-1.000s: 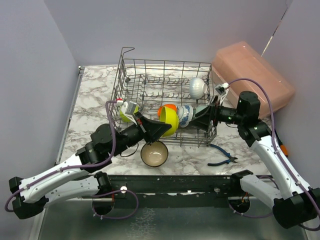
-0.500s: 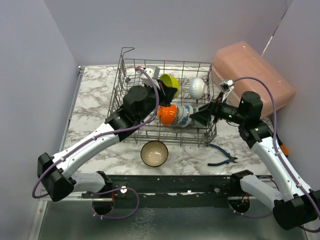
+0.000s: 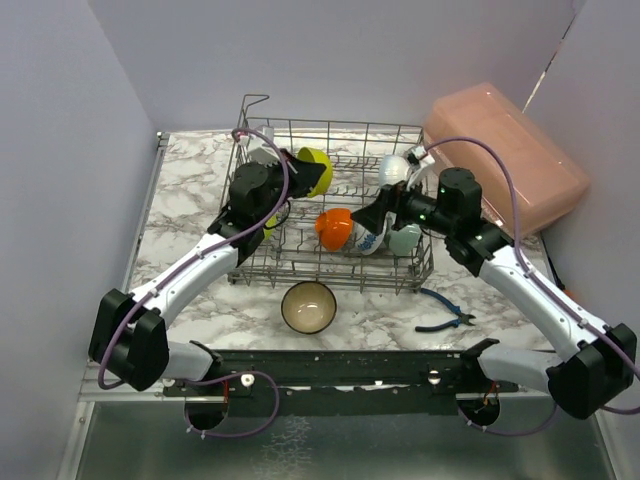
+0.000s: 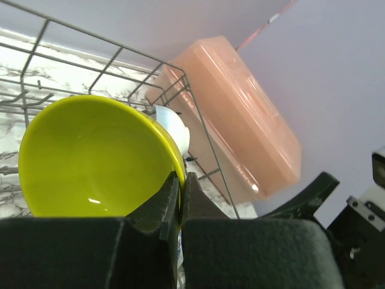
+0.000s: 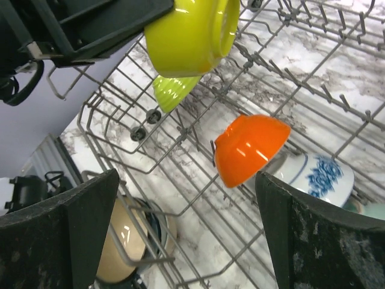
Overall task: Load the bowls into the dish rack
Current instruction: Pick up the bowl from the center of the board.
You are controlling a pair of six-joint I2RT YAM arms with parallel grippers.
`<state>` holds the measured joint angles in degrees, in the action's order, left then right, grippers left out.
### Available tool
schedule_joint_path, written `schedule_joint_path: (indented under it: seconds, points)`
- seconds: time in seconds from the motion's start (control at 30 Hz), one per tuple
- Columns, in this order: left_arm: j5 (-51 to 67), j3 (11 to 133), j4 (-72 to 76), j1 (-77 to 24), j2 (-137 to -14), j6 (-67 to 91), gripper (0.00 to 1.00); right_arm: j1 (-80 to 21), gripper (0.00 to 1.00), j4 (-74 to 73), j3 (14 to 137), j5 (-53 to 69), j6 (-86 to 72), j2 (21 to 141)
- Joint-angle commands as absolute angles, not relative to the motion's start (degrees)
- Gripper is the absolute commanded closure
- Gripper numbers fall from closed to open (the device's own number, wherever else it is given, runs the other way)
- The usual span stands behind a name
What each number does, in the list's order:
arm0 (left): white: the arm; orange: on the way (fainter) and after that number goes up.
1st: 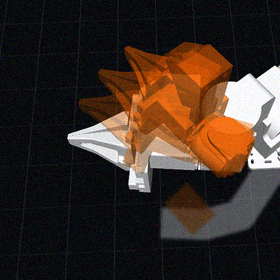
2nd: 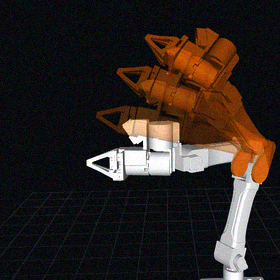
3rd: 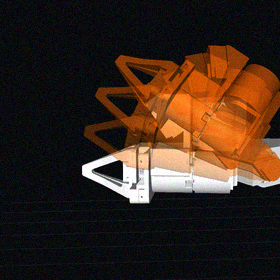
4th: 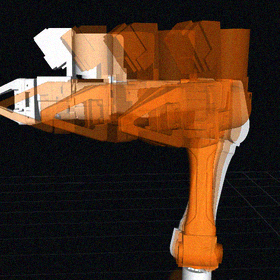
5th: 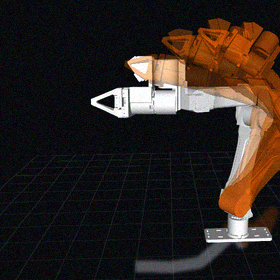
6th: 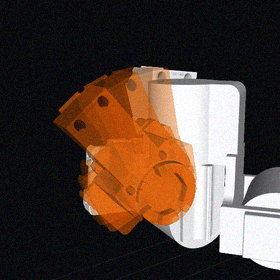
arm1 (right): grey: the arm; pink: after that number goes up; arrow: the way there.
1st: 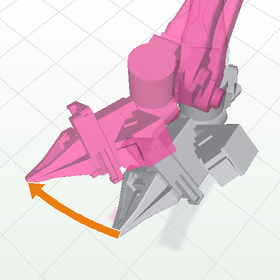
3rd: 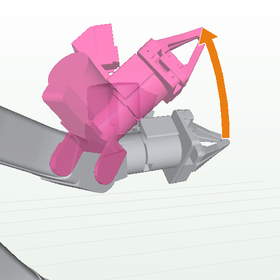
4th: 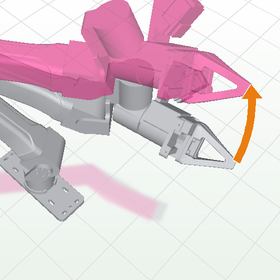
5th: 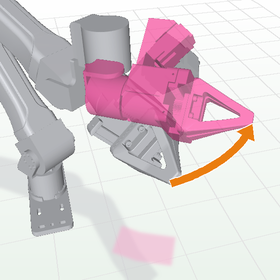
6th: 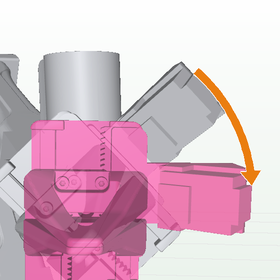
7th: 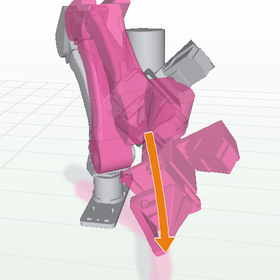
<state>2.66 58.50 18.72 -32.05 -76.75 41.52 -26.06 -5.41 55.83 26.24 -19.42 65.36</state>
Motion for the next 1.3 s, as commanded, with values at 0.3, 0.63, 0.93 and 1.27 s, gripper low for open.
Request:
schedule_joint_path:
  seconds: [0.3,0.63,0.93,1.27]
  points:
    - [8.6,51.3,31.3,-28.1,-73.4,53.5,1.0,-36.4,0.0,8.9,63.2,9.7,-14.5,77.9]
    - [10.5,50.9,32.7,-28.0,-74.0,53.2,1.0,-38.7,0.0,9.8,71.2,9.5,-12.9,87.8]
    - [11.3,50.7,33.1,-28.0,-74.5,53.1,1.0,-40.7,0.13,9.4,74.4,6.3,-10.4,91.5]
    - [13.3,50.4,34.6,-27.5,-76.2,54.8,1.0,-41.0,0.91,10.6,72.9,3.5,-7.8,90.1]
